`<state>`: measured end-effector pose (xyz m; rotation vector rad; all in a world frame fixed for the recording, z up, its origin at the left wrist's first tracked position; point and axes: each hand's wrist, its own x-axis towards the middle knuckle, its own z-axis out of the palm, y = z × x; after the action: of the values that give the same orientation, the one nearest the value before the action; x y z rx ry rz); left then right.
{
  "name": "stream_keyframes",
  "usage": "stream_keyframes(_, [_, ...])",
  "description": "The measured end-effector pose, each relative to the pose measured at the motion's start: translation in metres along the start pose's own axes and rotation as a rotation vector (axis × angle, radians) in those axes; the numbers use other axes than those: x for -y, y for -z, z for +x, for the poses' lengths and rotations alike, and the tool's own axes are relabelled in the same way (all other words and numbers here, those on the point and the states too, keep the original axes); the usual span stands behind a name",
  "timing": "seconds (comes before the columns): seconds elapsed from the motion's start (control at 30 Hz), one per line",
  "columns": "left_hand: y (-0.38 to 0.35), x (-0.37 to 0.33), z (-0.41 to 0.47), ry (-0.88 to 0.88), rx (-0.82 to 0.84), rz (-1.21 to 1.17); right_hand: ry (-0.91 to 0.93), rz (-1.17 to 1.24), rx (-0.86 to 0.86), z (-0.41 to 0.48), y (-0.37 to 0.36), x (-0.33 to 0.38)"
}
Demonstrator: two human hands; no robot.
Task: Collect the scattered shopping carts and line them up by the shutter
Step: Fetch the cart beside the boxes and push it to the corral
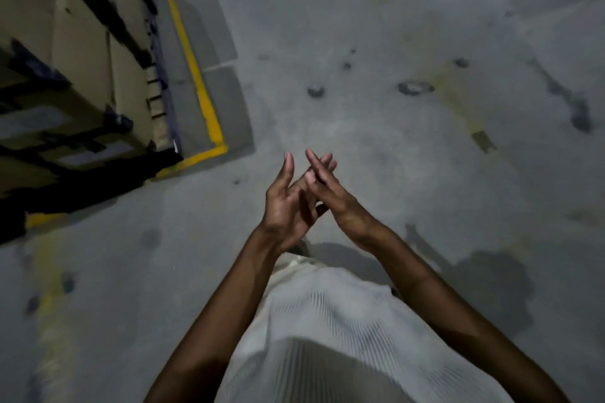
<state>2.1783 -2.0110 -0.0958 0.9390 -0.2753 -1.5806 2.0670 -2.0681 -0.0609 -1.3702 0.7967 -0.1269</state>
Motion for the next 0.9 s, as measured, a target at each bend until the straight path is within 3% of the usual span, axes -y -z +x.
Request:
stream_keyframes(0.27, [0.012, -0.159, 0.154, 0.06, 0.087, 0.039, 0.043, -0.004, -0.099, 0.171, 0.064, 0.105])
stream_keyframes(0.6, [0.093, -0.302, 0.361, -0.093, -0.215, 0.134, -0.006, -0.184, -0.114, 0.418, 0.202, 0.158])
stream_keyframes(0.77, [0.104, -0.379, 0.467, -0.187, -0.38, 0.129, 0.047, -0.328, -0.143, 0.544, 0.309, 0.228])
stream_keyframes(0.9, [0.101, -0.428, 0.543, -0.359, -0.541, 0.265, 0.12, -0.334, -0.163, 0.616, 0.367, 0.276])
